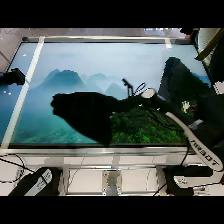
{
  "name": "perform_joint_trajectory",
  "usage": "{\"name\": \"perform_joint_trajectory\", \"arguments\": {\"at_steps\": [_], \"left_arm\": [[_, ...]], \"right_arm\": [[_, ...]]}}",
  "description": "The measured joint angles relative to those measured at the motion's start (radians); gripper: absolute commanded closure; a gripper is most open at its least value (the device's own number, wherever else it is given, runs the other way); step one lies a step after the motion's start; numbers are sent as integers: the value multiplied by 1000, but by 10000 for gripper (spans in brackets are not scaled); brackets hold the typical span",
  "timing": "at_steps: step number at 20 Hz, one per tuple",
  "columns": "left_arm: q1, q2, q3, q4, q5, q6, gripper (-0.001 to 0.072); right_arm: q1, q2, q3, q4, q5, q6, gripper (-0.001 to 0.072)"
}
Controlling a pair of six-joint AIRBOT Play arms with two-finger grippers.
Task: Fold the clothes and pants, and hang the long-sleeved shirts on hangers.
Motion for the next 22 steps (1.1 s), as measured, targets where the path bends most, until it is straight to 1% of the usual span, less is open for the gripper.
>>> {"name": "perform_joint_trajectory", "arguments": {"at_steps": [3,5,10,15,19,22], "left_arm": [[0,0,0,-29,0,0,5],[0,0,0,-44,0,0,5],[0,0,0,-60,0,0,5],[0,0,0,-64,0,0,5],[0,0,0,-65,1,0,5],[0,0,0,-65,0,0,5]], "right_arm": [[-203,81,3,-182,104,56,695],[-331,119,5,-254,157,74,695],[-684,232,78,-336,269,85,696],[-1178,339,325,-373,436,83,696],[-1584,355,477,-430,537,86,696],[-1782,333,494,-528,593,115,696]]}}
